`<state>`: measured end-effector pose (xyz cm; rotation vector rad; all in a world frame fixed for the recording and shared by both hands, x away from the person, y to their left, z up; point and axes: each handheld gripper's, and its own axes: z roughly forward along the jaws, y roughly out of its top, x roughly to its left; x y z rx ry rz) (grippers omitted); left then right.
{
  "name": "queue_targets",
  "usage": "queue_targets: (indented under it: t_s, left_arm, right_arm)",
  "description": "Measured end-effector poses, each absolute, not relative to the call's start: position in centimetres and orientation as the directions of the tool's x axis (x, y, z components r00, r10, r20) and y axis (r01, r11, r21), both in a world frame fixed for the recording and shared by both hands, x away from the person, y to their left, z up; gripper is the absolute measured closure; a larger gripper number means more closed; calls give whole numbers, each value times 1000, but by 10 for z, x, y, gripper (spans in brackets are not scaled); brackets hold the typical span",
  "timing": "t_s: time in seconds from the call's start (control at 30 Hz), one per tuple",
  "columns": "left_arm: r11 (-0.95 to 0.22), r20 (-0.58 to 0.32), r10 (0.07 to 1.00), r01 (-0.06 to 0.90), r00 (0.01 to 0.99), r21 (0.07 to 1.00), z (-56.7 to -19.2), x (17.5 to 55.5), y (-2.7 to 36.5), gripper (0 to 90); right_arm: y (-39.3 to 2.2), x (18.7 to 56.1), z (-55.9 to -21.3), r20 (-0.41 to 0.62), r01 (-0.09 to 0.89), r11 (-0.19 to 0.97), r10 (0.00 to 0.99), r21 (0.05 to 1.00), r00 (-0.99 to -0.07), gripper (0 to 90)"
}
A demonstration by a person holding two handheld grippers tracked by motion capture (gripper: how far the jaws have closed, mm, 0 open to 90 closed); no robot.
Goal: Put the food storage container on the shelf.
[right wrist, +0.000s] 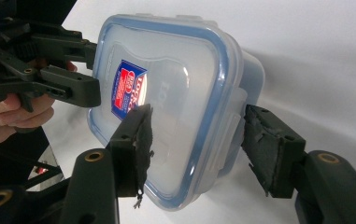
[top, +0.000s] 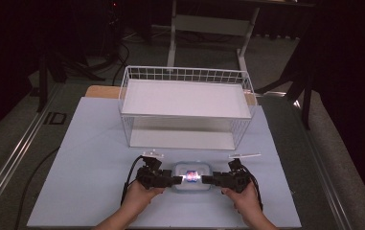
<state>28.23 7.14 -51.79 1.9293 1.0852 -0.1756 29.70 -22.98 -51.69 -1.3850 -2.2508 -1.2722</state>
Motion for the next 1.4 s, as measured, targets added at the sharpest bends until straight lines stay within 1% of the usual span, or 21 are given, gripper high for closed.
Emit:
queue_targets:
  t_s: [0.07, 0.1, 0.13, 0.33, 0.6, 0.7, 0.83, 0.9, 1.07, 1.27, 1.4]
  left_arm:
    - [-214, -508, 619, 750, 600, 626, -518, 280, 71, 476]
    - [-197, -529, 608, 758, 592, 622, -520, 278, 74, 476]
    - [-201, -522, 606, 750, 600, 630, -520, 277, 74, 497]
    - [-206, -502, 616, 740, 606, 641, -518, 272, 72, 511]
    - [-215, -465, 647, 729, 605, 650, -514, 268, 67, 511]
    - [-192, -474, 648, 731, 596, 655, -513, 272, 68, 512]
    - [-189, -465, 647, 718, 605, 670, -505, 281, 69, 516]
    - [-183, -462, 649, 714, 604, 676, -499, 287, 70, 517]
    - [-180, -441, 661, 699, 607, 692, -485, 304, 76, 516]
    - [-161, -444, 671, 701, 594, 695, -485, 322, 81, 516]
    - [-162, -434, 657, 678, 616, 717, -489, 339, 84, 515]
  right_arm:
    - [-230, 296, -517, 559, 803, 187, 629, 566, -541, 440]
    - [-230, 294, -517, 561, 802, 178, 629, 570, -538, 447]
    - [-230, 290, -516, 551, 795, 186, 630, 577, -547, 453]
    - [-231, 283, -515, 535, 779, 179, 634, 601, -559, 468]
    - [-231, 281, -514, 524, 769, 177, 637, 614, -565, 468]
    - [-229, 281, -511, 490, 746, 181, 652, 641, -579, 467]
    - [-229, 288, -507, 495, 741, 164, 648, 651, -578, 468]
    - [-228, 292, -501, 483, 730, 163, 653, 663, -584, 468]
    - [-223, 311, -488, 475, 710, 149, 648, 688, -595, 467]
    - [-215, 332, -483, 457, 698, 152, 656, 700, -601, 464]
    - [-211, 346, -483, 445, 694, 145, 672, 705, -592, 462]
